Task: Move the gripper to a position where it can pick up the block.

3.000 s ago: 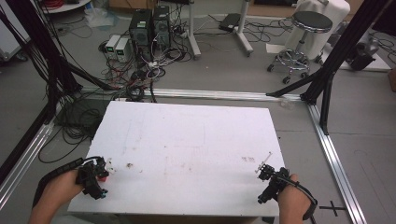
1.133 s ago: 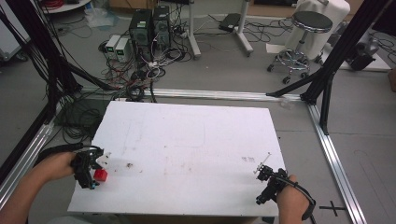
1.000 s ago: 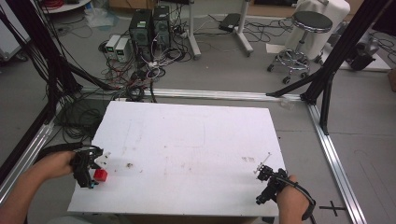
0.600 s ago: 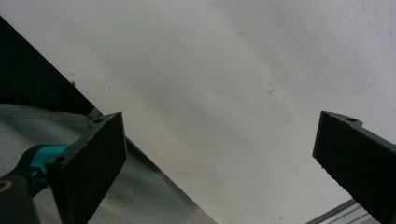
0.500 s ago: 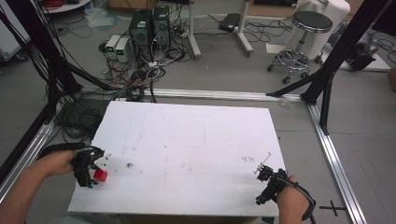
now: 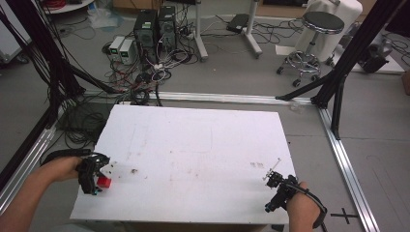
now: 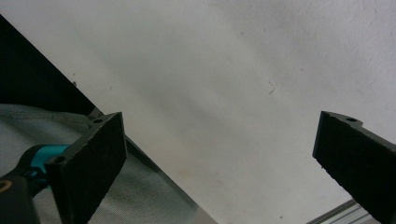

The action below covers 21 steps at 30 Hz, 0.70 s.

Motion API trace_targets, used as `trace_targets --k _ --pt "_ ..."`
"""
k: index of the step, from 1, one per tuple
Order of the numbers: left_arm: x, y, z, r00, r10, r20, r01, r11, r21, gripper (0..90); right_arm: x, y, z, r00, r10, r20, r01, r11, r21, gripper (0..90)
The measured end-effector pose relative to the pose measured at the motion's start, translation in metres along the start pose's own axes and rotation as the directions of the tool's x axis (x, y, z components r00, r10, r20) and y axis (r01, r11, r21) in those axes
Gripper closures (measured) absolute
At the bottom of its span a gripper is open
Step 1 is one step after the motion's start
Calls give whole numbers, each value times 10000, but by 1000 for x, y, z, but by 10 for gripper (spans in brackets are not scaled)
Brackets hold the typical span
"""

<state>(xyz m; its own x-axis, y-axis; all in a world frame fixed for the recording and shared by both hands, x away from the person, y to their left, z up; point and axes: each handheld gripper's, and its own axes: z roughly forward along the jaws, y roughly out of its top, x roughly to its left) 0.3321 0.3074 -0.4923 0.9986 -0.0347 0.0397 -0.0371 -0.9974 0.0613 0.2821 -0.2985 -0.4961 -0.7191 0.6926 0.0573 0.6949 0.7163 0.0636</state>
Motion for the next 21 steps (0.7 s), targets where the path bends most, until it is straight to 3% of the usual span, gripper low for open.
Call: trace_targets --k 21 --pt "4 1 18 9999 85 100 -88 9994 336 229 0 0 1 10000 -44 -39 45 10000 29 21"
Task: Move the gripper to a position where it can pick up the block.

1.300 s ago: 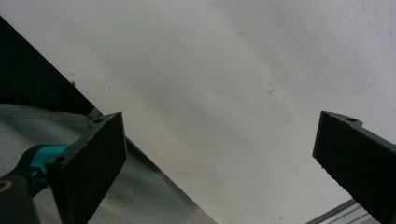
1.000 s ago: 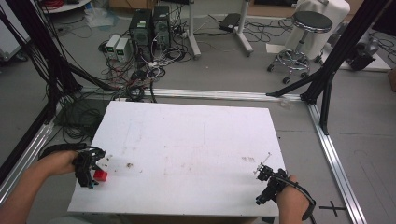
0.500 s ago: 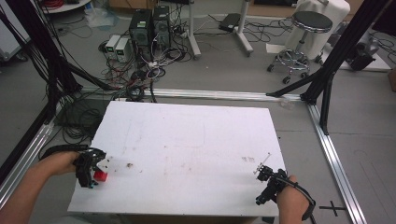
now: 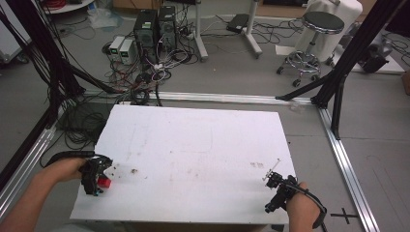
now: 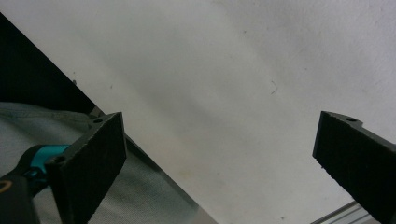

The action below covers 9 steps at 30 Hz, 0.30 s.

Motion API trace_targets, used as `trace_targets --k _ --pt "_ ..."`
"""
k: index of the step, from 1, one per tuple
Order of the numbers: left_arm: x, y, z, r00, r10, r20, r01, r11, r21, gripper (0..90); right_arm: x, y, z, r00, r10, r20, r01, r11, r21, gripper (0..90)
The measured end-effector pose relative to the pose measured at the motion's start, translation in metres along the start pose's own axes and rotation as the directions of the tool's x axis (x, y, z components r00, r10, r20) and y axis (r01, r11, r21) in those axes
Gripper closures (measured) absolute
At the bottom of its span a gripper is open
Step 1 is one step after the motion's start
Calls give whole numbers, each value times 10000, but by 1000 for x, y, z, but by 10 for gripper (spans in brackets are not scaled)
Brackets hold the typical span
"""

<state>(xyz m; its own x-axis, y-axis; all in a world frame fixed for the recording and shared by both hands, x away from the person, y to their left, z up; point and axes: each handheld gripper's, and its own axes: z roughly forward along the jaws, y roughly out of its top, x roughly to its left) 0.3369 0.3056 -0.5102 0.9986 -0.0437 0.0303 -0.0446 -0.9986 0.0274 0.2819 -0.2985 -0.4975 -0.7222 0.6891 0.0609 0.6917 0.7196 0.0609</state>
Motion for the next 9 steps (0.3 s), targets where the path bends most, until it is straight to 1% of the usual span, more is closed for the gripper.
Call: trace_targets --k 2,3,5,9 --pt "0 0 0 10000 18 -2 -18 10000 16 229 0 0 -1 10000 28 28 -28 10000 -5 21" --pt "0 -1 0 10000 -37 68 37 10000 12 229 0 0 -1 10000 24 4 -24 10000 -16 21" --pt "0 -1 1 10000 -73 10 73 10000 -19 228 1 0 -1 10000 -6 -10 6 10000 -2 21" --pt "0 -2 -1 9998 -160 90 161 9998 -96 229 1 0 -2 10000 30 23 -30 10000 -54 21"
